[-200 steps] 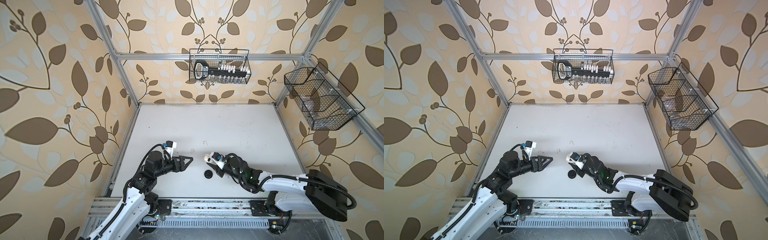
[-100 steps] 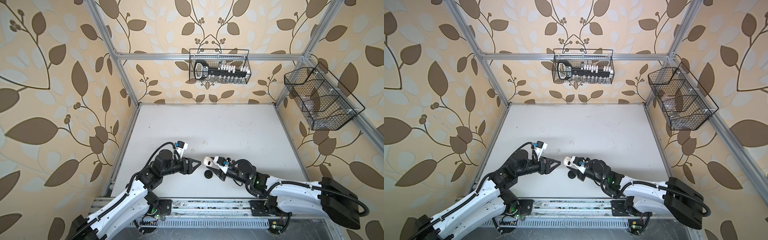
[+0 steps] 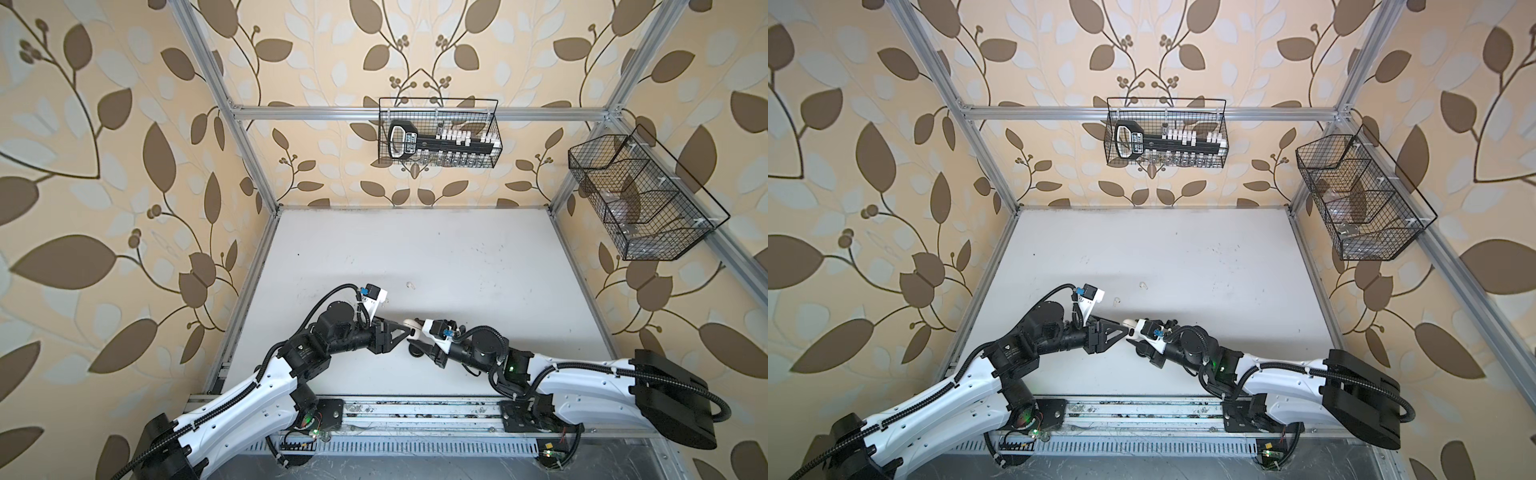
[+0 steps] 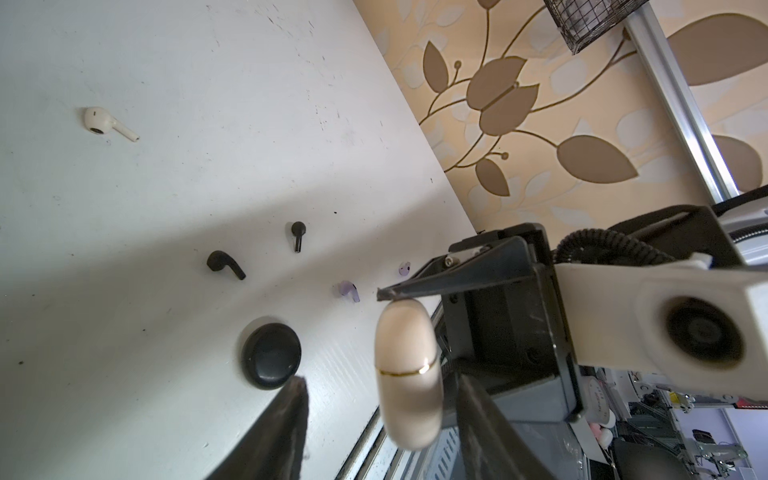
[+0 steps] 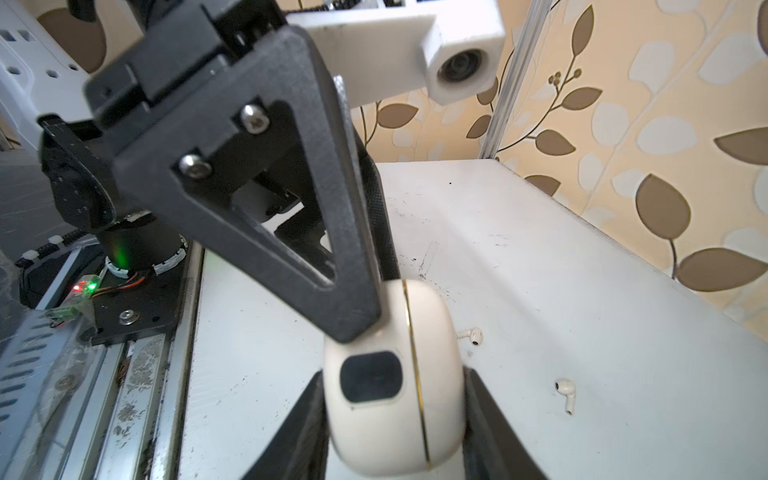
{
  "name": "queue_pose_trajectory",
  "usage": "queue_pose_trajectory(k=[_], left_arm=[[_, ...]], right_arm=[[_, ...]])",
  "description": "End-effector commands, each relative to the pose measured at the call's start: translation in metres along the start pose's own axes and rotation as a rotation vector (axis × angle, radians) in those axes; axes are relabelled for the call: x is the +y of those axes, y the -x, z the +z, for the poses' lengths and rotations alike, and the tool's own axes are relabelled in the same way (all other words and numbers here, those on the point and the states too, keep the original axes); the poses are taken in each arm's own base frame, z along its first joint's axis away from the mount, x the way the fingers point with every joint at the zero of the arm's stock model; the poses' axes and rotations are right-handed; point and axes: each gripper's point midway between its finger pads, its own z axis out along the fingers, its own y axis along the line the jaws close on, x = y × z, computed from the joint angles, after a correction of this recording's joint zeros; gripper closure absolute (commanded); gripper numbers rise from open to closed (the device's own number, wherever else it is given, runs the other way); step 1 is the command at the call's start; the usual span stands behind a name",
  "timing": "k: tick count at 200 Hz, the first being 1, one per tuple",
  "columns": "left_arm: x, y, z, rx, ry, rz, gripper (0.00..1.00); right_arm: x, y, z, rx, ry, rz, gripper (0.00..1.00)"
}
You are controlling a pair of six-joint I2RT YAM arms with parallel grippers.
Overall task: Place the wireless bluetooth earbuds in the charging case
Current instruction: 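Lift the case toward the left gripper while the left arm reaches in, then grasp the case bottom with the left gripper beside the right gripper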
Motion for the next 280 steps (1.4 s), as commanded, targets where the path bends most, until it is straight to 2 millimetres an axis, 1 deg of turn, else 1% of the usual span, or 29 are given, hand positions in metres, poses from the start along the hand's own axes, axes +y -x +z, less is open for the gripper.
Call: queue_pose_trajectory(k=[1,31,59,80,93,121,159,166,178,182,205,214,226,231,235,244,252,259,263,269,280], left_arm=[[-0.023,0.023,0.000,-0.064,-0.048,0.064,0.47],[-0.024,0.022,0.002,-0.061,-0.042,0.068,0.52],[-0.027,0.022,0.002,-0.059,-0.044,0.079,0.53],[-0.025,0.021,0.004,-0.054,-0.041,0.079,0.54],[-0.024,0.020,0.006,-0.051,-0.035,0.078,0.55],[-0.022,0.021,0.009,-0.049,-0.029,0.075,0.64],[-0.024,0.021,0.008,-0.049,-0.035,0.077,0.74],[-0.024,0.020,0.008,-0.048,-0.036,0.078,0.77],[-0.023,0.021,0.008,-0.049,-0.029,0.079,0.85],[-0.022,0.021,0.007,-0.052,-0.024,0.079,0.87],[-0.016,0.023,0.005,-0.067,0.014,0.079,0.94],[-0.016,0.023,0.005,-0.066,0.014,0.081,0.95],[-0.019,0.023,0.005,-0.063,0.004,0.082,0.97],[-0.020,0.023,0.005,-0.063,-0.003,0.083,0.96],[-0.021,0.023,0.005,-0.061,-0.008,0.083,0.94],[-0.023,0.023,0.005,-0.063,-0.016,0.080,0.81],[-0.023,0.023,0.004,-0.067,-0.019,0.076,0.72],[-0.023,0.024,0.003,-0.073,-0.017,0.073,0.62],[-0.023,0.024,0.003,-0.075,-0.015,0.071,0.58],[-0.022,0.024,0.002,-0.077,-0.014,0.070,0.55],[-0.022,0.024,0.000,-0.081,-0.013,0.071,0.54]], right_arm=[[-0.005,0.023,0.005,-0.071,-0.033,0.012,0.78],[-0.011,0.028,0.006,-0.091,-0.068,0.035,0.79],[-0.008,0.030,0.011,-0.096,-0.059,0.037,0.79],[-0.010,0.028,0.015,-0.085,-0.074,0.041,0.80],[-0.006,0.028,0.016,-0.090,-0.056,0.040,0.80],[0.002,0.032,0.015,-0.105,-0.030,0.027,0.80],[-0.001,0.031,0.017,-0.098,-0.052,0.028,0.79],[-0.001,0.030,0.017,-0.096,-0.052,0.027,0.77],[0.000,0.030,0.017,-0.098,-0.050,0.030,0.65],[0.000,0.031,0.016,-0.101,-0.050,0.029,0.63],[0.002,0.035,0.010,-0.125,-0.035,0.035,0.60],[0.004,0.036,0.009,-0.133,-0.021,0.033,0.64],[0.006,0.036,0.009,-0.131,-0.012,0.028,0.64],[0.006,0.035,0.009,-0.130,-0.011,0.027,0.66],[0.006,0.034,0.010,-0.126,-0.012,0.025,0.67],[0.005,0.033,0.010,-0.122,-0.018,0.026,0.70],[0.004,0.033,0.010,-0.120,-0.025,0.026,0.72],[0.003,0.032,0.011,-0.117,-0.030,0.027,0.74],[0.002,0.032,0.010,-0.118,-0.033,0.028,0.74],[0.002,0.032,0.010,-0.119,-0.037,0.029,0.75],[0.000,0.032,0.010,-0.119,-0.047,0.032,0.75]])
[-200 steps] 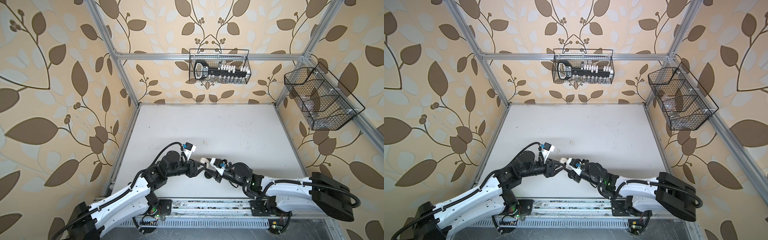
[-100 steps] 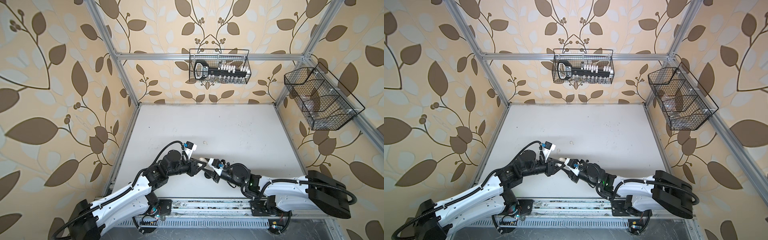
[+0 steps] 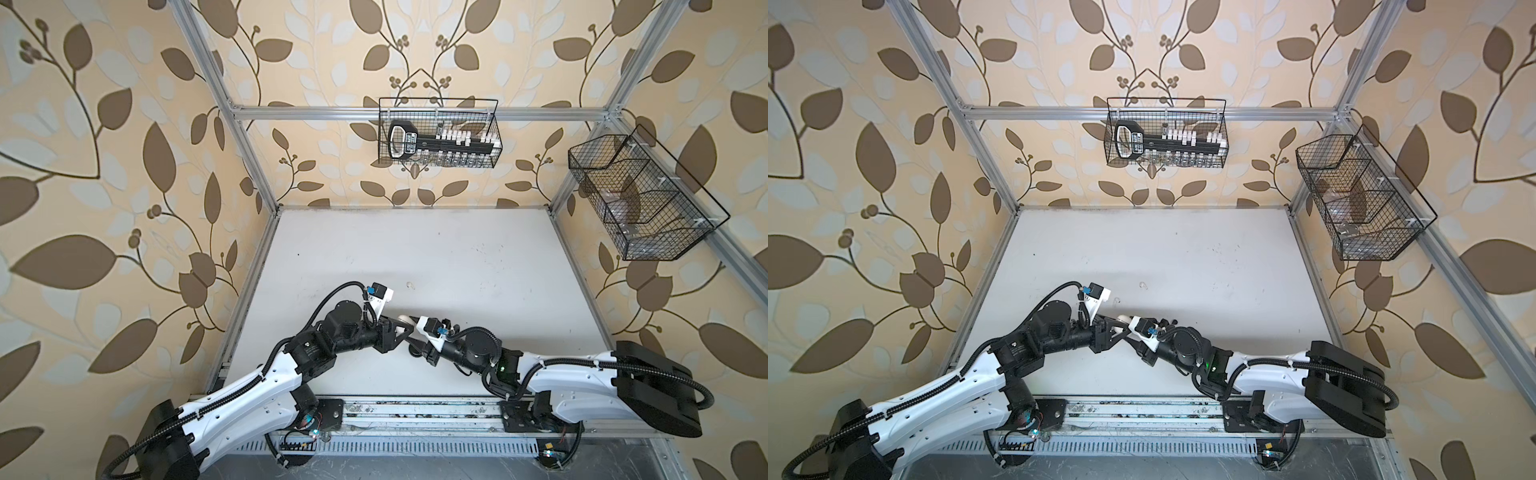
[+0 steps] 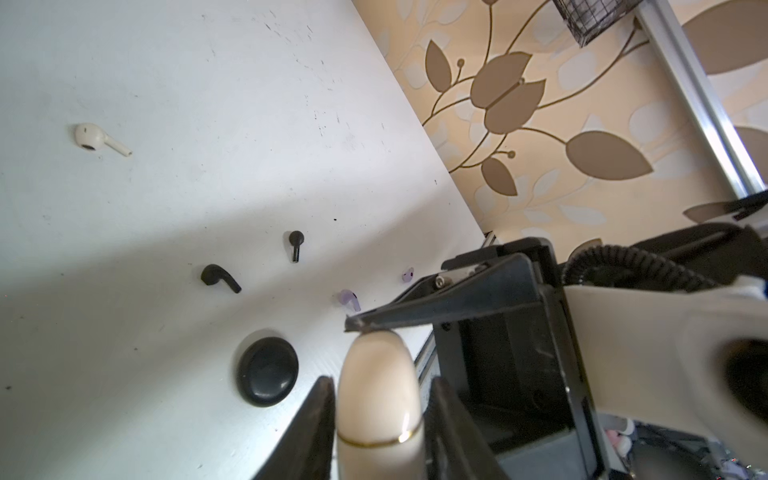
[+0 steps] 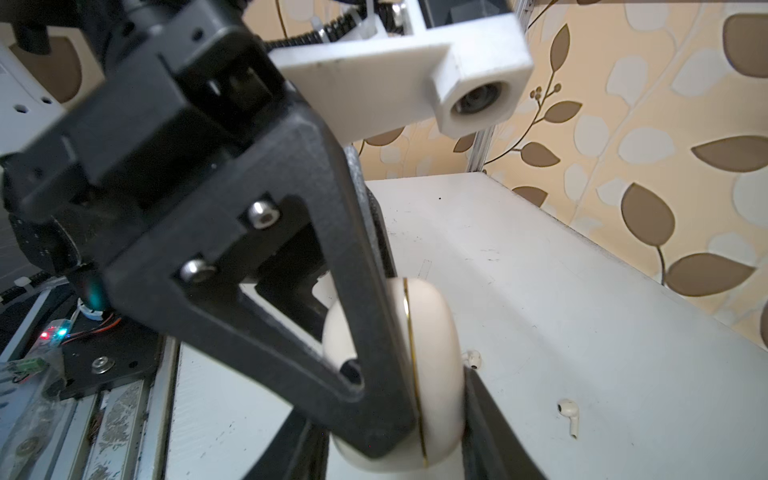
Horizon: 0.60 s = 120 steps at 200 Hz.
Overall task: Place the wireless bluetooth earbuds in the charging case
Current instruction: 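Grasp the case bottom with the left gripper beside the right gripper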
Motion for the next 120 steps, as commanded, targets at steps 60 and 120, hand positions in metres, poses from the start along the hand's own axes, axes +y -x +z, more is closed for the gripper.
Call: queue_pose_trajectory(k=[60,120], left_arm=[[-0.015,0.017,-0.009,-0.067,-0.029,0.045,0.67],[-0.015,0.015,-0.001,-0.040,-0.043,0.038,0.71]], right_arm=[[-0.003,0.017,-0.003,-0.062,-0.013,0.011,0.77],[-0.003,0.022,-0.003,-0.076,-0.014,0.024,0.76]])
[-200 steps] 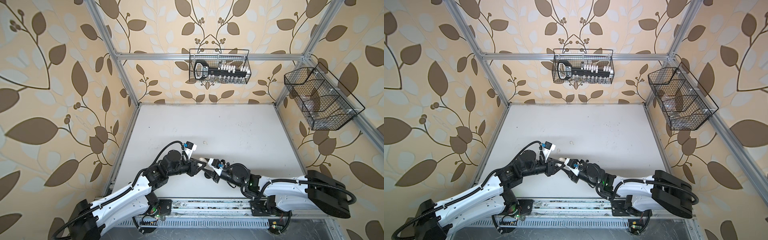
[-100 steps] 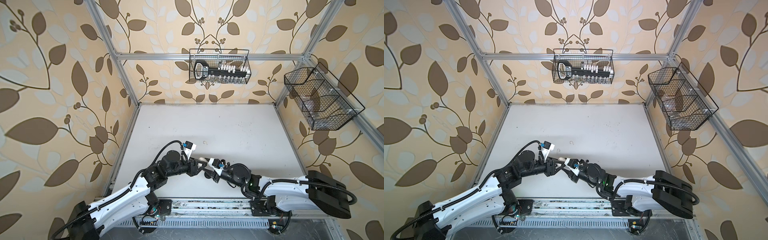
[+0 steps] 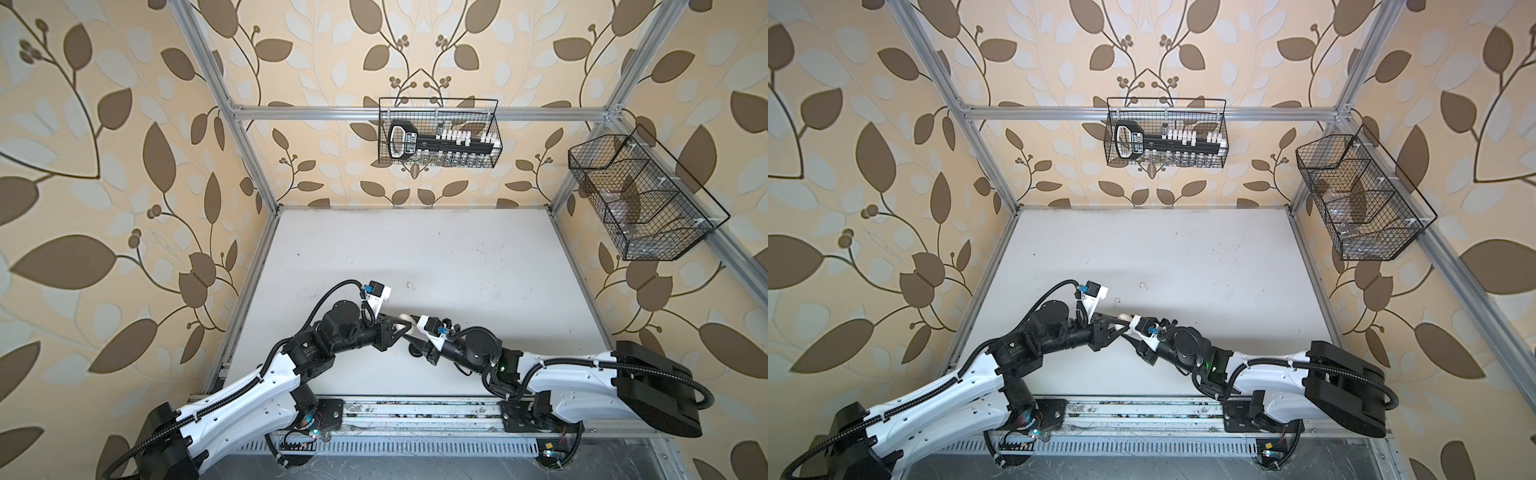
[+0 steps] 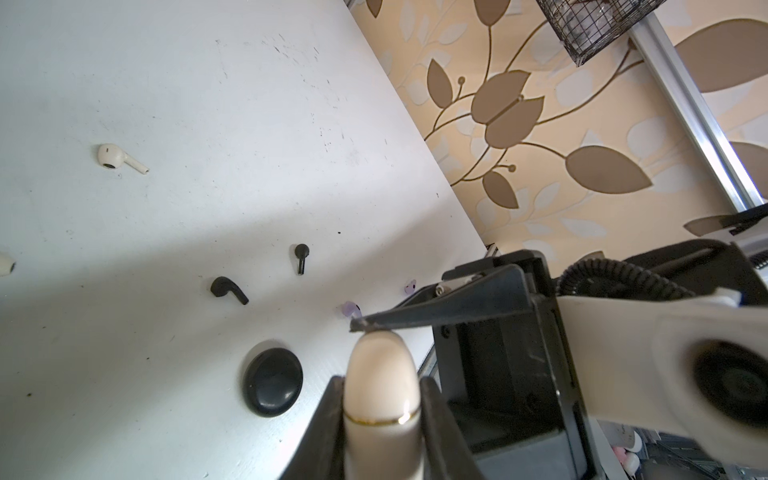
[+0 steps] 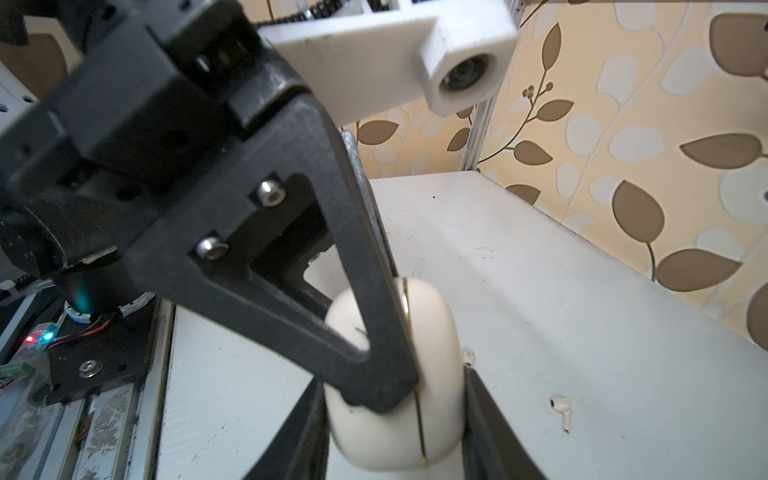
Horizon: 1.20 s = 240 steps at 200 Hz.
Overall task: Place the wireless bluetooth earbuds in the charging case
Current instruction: 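Grasp the case bottom with the left gripper beside the right gripper, then hold the case base with the left gripper while the right gripper pulls the lid open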
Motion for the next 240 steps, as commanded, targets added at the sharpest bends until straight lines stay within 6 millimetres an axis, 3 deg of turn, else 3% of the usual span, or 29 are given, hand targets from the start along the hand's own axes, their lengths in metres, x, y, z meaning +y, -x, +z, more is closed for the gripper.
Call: queue_pose_trajectory(k=[1,16,31,81,93,119,132,162,172,210,224,240], left_arm=[[-0.016,0.010,0.000,-0.018,-0.054,0.034,0.70],[-0.017,0.011,-0.001,-0.020,-0.057,0.037,0.63],[-0.016,0.010,-0.001,-0.022,-0.055,0.039,0.62],[-0.015,0.010,0.000,-0.019,-0.051,0.040,0.82],[-0.015,0.010,0.000,-0.021,-0.050,0.042,0.88],[-0.009,0.014,0.000,-0.047,-0.015,0.071,0.98],[0.001,0.020,-0.001,-0.076,0.049,0.109,1.00],[0.031,0.039,-0.008,-0.186,0.232,0.268,1.00],[0.029,0.042,-0.010,-0.210,0.226,0.347,1.00],[0.008,0.009,-0.011,-0.170,0.036,0.660,1.00],[-0.002,-0.008,-0.013,-0.157,-0.062,0.733,1.00],[-0.010,-0.025,-0.016,-0.148,-0.154,0.792,1.00]], right_arm=[[0.000,0.023,-0.003,-0.083,0.004,0.023,0.76],[-0.002,0.022,-0.002,-0.078,-0.008,0.023,0.76],[-0.004,0.021,-0.001,-0.074,-0.019,0.025,0.77],[-0.002,0.022,-0.001,-0.078,-0.010,0.026,0.77],[0.002,0.022,-0.002,-0.084,0.013,0.023,0.71],[0.009,0.023,-0.007,-0.101,0.059,0.014,0.42],[0.010,0.023,-0.013,-0.108,0.064,0.007,0.33],[0.003,0.022,-0.029,-0.126,0.061,0.008,0.25],[-0.001,0.023,-0.036,-0.140,0.056,0.012,0.24],[-0.026,0.026,-0.049,-0.164,-0.032,0.064,0.21],[-0.025,0.023,-0.046,-0.135,-0.018,0.054,0.27],[-0.017,0.022,-0.046,-0.134,0.027,0.044,0.28]])
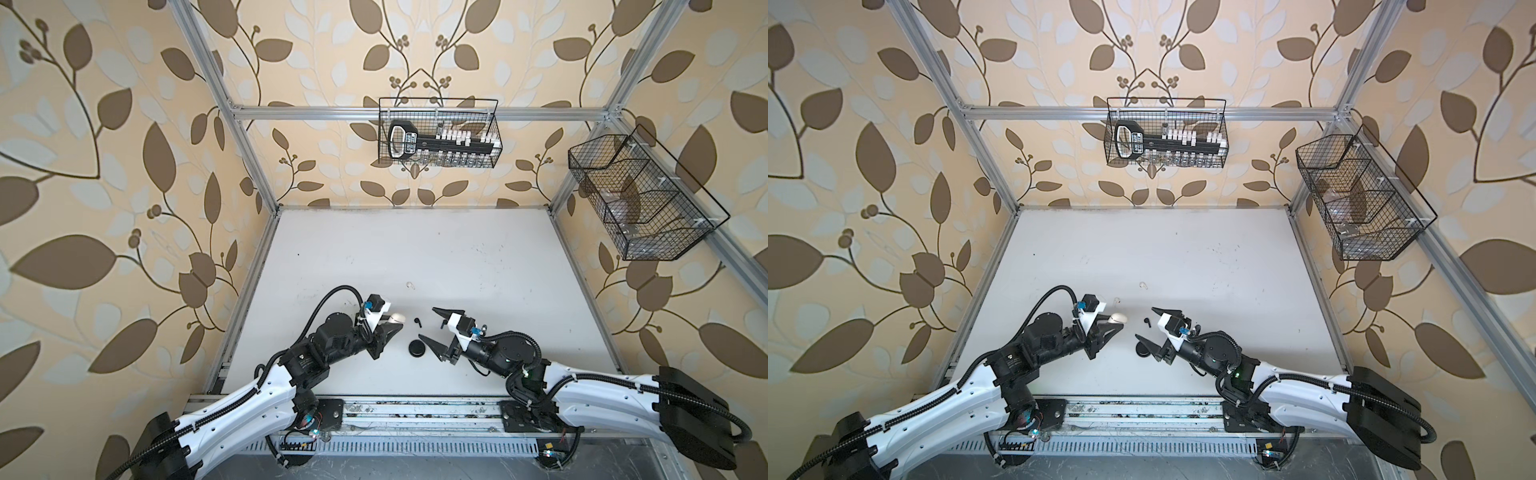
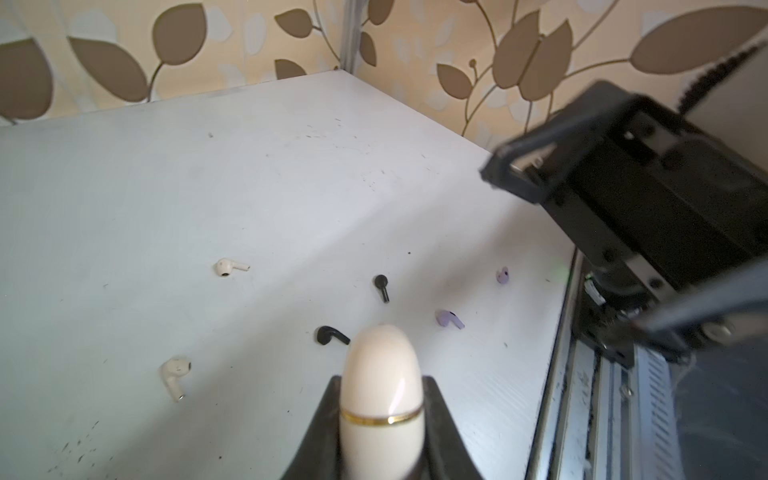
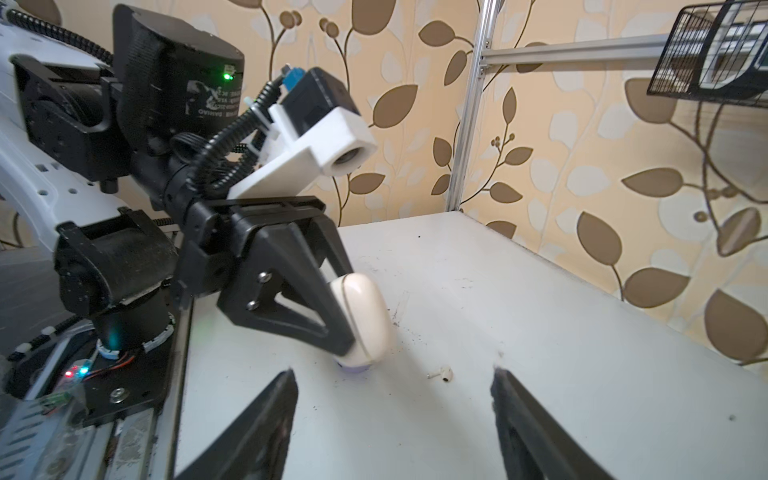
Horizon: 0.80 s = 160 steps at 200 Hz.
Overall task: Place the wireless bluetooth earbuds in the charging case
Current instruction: 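Hold the case base with the left gripper while the right gripper pulls the lid open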
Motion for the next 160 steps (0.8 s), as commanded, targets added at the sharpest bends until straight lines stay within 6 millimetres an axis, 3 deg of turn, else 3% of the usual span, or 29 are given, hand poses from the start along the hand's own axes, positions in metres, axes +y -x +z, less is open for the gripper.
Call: queue_pose_trajectory(k=[1,33,95,160], left_arm=[[-0.036,0.010,-0.009,-0.109,-0.195,0.215,1.00],[-0.056,0.010,-0.016,-0.153,-0.311,0.261,1.00],[-0.064,0.012,-0.014,-0.146,-0.362,0.265,1.00],[-0.069,0.019,-0.016,-0.159,-0.386,0.277,1.00]], right_arm=[[0.008,-0.001,0.000,0.008,0.055,-0.006,0.28],[0.022,0.002,-0.005,-0.021,0.133,-0.004,0.29],[0.035,0.000,0.000,0.002,0.189,-0.028,0.40],[0.037,-0.004,0.006,0.018,0.189,-0.032,0.41]])
